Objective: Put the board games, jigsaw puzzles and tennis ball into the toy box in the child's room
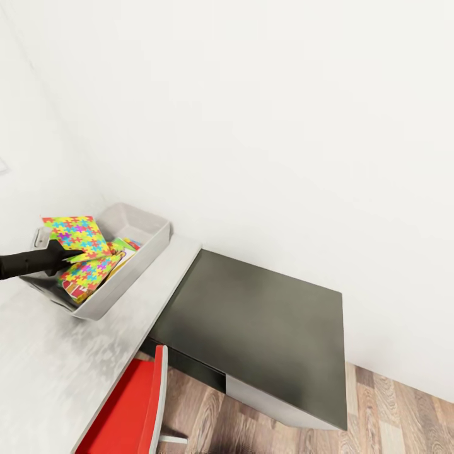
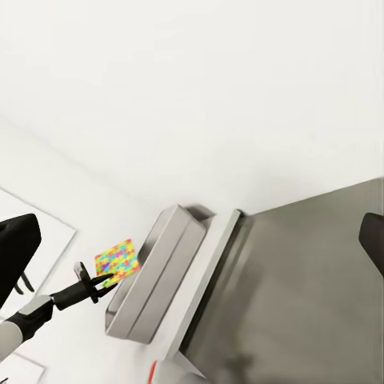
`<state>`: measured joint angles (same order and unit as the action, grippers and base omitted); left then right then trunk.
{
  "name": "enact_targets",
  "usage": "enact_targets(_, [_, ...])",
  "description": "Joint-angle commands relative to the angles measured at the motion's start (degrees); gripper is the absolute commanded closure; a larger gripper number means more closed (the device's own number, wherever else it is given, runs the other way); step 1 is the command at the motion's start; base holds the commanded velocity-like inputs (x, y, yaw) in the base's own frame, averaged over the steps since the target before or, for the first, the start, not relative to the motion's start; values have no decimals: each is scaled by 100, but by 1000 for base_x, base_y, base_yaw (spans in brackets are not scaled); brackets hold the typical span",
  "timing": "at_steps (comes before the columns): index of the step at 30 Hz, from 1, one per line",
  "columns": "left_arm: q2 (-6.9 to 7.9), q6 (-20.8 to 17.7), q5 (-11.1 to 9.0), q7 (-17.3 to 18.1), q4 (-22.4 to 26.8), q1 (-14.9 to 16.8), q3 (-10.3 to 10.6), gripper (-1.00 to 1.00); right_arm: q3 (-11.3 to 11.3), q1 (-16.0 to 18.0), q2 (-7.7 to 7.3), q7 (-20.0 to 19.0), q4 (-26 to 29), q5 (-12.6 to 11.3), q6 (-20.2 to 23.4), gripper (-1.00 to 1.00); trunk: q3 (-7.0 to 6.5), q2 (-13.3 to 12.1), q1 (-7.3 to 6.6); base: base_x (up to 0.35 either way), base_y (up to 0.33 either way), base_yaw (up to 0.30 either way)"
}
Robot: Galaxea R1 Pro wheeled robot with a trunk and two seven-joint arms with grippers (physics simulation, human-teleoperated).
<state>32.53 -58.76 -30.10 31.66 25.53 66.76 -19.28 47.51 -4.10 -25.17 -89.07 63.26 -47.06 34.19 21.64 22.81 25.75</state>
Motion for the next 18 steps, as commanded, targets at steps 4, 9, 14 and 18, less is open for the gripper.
enact_targets(4, [-13,-26,48,42,-6,9,-32,100,-5,-3,-5,-5,3,-21,59,-100,45,10,3,0,0,0])
enact_targets(9, [-18,-23,48,42,-4,4,-31,100,-5,-3,-6,-5,2,-22,58,-100,91,10,3,0,0,0])
enact_targets(14, [-19,-22,48,42,-4,4,-31,100,-5,-3,-6,-5,2,-22,55,-100,138,10,3,0,0,0])
enact_targets(18, [-19,-22,48,42,-4,4,-26,100,-5,-3,-1,-5,2,-22,55,-100,175,10,3,0,0,0])
